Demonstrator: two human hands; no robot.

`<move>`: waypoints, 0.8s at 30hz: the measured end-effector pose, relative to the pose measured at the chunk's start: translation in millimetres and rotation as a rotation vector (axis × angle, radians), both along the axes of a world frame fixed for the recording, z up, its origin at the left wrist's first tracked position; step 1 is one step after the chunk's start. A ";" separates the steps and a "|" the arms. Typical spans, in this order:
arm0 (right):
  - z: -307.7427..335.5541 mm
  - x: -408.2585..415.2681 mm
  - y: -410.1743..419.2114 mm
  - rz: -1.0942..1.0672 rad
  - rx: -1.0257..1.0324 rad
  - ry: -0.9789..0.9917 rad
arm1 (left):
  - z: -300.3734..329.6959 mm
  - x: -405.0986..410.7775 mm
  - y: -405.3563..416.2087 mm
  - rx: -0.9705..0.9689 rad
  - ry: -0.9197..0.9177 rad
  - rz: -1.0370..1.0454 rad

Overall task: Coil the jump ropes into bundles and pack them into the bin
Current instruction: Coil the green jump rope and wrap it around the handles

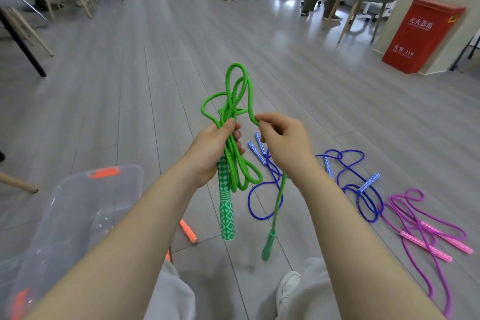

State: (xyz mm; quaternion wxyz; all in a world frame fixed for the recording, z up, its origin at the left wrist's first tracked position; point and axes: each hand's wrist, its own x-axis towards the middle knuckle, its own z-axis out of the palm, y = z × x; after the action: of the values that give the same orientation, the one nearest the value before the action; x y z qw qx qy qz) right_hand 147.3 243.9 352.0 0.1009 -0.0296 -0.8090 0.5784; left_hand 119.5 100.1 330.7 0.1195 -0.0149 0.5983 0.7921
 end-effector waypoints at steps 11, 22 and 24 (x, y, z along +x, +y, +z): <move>1.6 4.4 -8.8 0.042 -0.336 -0.096 | 3.6 14.3 9.3 -0.040 0.130 -0.107; -4.7 3.1 -11.9 0.044 -0.383 -0.150 | -0.2 15.1 11.9 -0.231 0.170 0.039; -2.3 2.4 -9.5 0.112 -0.357 -0.195 | 2.7 12.2 7.9 -0.208 0.153 0.062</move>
State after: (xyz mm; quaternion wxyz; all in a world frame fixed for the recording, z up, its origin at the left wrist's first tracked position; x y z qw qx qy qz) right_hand 149.6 234.3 349.7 -0.0170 -0.0581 -0.7000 0.7116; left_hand 131.8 108.0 333.4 0.0465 0.0148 0.6839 0.7280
